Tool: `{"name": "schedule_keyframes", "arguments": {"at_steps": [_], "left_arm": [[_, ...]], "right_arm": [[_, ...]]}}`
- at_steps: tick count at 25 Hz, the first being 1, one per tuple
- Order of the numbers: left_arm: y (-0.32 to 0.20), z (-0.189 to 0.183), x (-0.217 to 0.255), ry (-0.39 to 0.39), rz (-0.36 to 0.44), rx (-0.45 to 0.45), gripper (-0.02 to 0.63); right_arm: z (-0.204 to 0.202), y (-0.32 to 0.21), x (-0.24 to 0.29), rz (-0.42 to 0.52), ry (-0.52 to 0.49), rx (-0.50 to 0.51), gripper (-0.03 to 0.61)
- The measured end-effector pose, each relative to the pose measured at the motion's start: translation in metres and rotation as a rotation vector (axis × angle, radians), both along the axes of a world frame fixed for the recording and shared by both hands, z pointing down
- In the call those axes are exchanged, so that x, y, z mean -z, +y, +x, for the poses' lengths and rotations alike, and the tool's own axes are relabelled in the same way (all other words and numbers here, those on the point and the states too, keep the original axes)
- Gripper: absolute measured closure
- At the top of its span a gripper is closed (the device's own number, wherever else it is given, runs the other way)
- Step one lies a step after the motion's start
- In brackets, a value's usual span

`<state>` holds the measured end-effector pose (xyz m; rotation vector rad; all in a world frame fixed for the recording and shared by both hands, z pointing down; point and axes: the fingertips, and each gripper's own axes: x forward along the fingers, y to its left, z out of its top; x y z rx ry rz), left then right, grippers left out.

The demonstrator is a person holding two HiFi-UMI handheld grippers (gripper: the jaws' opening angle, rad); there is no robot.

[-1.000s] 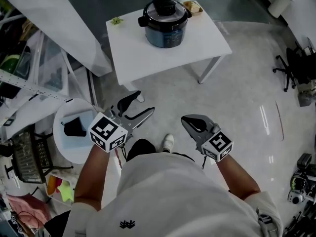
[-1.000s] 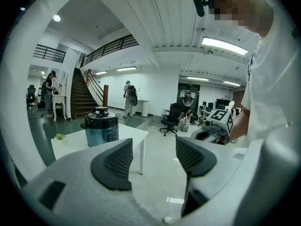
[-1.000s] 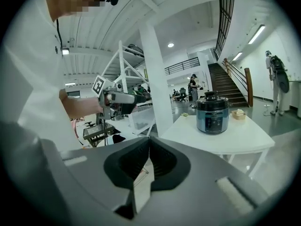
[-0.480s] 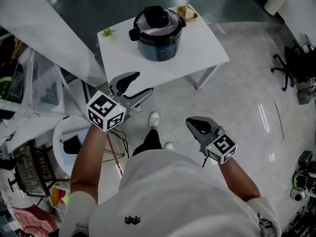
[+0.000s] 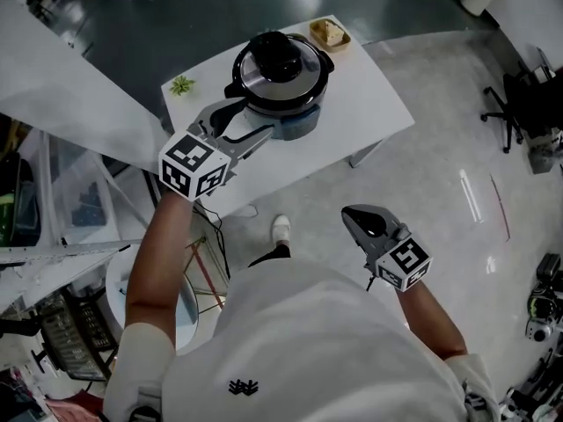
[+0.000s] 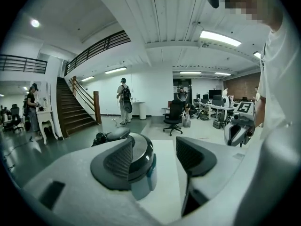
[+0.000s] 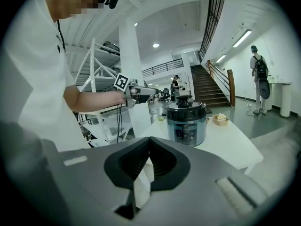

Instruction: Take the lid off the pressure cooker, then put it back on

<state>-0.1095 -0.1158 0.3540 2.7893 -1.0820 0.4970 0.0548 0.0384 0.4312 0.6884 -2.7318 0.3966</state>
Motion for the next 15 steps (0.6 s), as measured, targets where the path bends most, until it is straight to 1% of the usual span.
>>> {"name": "schedule_keyframes", "arguments": {"at_steps": [7, 11, 15], "left_arm": [[-0.077, -0.010, -0.016, -0.030, -0.008, -0.058, 0.301], [-0.114, -0.007, -0.025, -0.045, -0.007, -0.087, 0.291], [-0.145, -0.001, -0.038, -0.063, -0.031, -0.108, 0.276]], "right_arm": [[-0.019, -0.045, -0.009, -0.021, 0.009, -0.067, 0.565], [-0.023, -0.065, -0.012, -0.023, 0.015, -0.106, 0.565], [-0.021, -0.077, -0.013, -0.031, 0.014, -0.123, 0.565]]}}
